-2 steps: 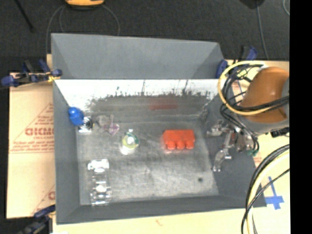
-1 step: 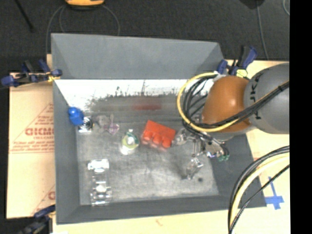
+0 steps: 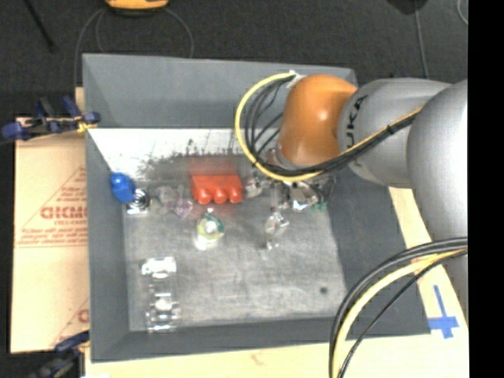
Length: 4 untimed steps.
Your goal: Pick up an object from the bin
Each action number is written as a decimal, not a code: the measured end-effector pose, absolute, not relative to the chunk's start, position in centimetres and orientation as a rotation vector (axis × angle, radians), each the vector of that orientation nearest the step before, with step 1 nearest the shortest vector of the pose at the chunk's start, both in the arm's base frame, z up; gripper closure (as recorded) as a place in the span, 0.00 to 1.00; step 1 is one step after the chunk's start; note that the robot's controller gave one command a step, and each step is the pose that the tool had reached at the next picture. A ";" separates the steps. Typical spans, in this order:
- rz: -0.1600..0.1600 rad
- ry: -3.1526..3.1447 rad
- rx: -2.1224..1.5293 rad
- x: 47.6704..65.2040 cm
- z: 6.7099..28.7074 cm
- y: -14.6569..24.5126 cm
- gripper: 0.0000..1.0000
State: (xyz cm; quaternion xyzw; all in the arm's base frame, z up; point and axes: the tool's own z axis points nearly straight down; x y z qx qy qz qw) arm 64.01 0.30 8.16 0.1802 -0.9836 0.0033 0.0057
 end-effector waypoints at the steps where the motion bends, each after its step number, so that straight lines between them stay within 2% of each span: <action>1: 0.025 -3.018 0.900 64.3 8.0 7.7 0.00; 2: 0.015 -3.031 0.864 64.7 7.7 9.7 0.00; 3: 0.005 -3.041 0.874 64.8 7.8 10.3 1.00; 4: 0.001 -3.050 0.795 65.1 7.7 10.5 1.00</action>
Offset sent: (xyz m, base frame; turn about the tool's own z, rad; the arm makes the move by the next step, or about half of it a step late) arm -0.0039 0.0833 -0.0116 -0.2264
